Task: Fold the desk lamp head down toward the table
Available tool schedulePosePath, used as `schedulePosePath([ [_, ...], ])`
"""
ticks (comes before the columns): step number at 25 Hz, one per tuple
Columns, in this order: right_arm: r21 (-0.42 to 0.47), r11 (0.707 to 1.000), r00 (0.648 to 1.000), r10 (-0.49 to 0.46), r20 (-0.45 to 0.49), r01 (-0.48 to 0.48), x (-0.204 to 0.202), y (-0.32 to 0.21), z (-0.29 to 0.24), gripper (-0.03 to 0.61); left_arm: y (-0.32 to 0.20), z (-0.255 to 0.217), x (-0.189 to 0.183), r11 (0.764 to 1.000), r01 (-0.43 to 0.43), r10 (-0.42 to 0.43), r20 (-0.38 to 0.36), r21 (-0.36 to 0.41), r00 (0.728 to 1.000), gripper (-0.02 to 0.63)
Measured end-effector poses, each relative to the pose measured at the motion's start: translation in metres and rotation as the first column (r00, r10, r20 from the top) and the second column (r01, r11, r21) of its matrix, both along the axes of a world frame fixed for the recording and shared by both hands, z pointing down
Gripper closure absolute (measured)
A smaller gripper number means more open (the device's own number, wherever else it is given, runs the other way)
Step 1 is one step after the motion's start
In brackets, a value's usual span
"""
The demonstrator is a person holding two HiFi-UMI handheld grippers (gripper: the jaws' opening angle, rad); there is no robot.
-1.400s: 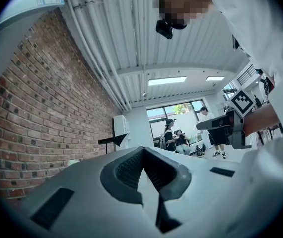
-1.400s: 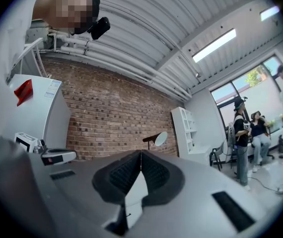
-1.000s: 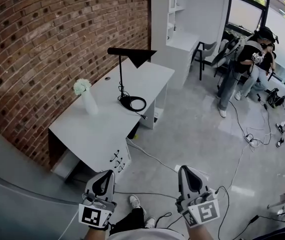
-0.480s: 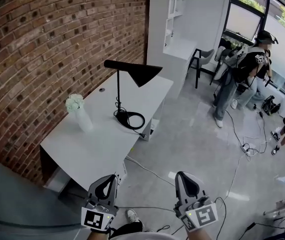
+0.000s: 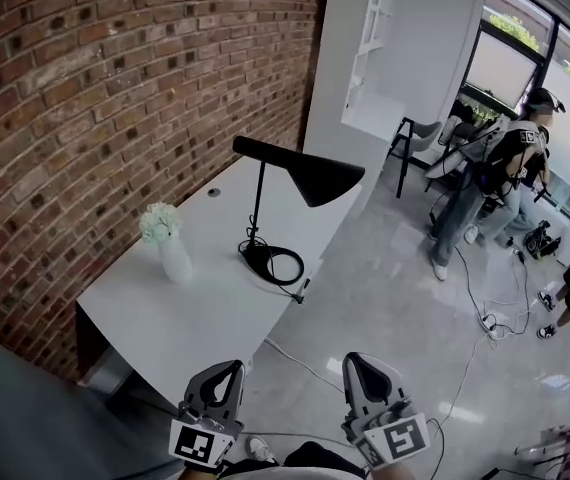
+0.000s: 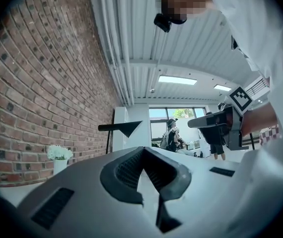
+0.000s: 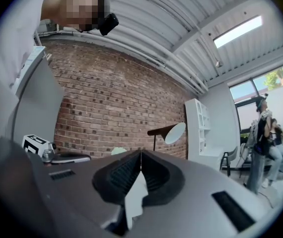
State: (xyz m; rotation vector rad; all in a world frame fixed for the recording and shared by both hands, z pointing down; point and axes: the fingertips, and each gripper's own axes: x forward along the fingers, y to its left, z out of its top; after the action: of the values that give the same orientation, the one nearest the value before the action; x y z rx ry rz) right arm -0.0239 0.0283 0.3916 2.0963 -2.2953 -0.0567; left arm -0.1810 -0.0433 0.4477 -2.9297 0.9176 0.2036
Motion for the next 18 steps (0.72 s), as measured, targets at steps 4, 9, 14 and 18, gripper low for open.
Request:
schedulePosePath([
  [4,0.016,1.000,1.000,0.009,0.006,-0.009,0.009,-0.019,-0.004,0.561,-0.013,-0.004,0.011,1.000,-0.021,0.021,-0.006,-0.013,1.000,0.606],
  [9,0.030,1.000,1.000,-0.002,-0.002,0.002,0.023,-0.044,-0.011,0.561,-0.026,-0.003,0.033,0.998,-0.045,0.045,-0.002,-0.037,0.999,0.606],
  [14,0.083,0.996,0.999,-0.031,-0.014,0.032,0.054,-0.081,-0.025,0.560,-0.052,-0.008,0.062,0.999,-0.030,0.030,0.006,-0.011,1.000,0.606],
  [18,0.099,0.991,0.995,-0.087,-0.049,0.092,0.080,-0.117,-0.040,0.560,-0.076,-0.021,0.095,1.000,-0.009,0.009,-0.001,0.012,1.000,0.606],
])
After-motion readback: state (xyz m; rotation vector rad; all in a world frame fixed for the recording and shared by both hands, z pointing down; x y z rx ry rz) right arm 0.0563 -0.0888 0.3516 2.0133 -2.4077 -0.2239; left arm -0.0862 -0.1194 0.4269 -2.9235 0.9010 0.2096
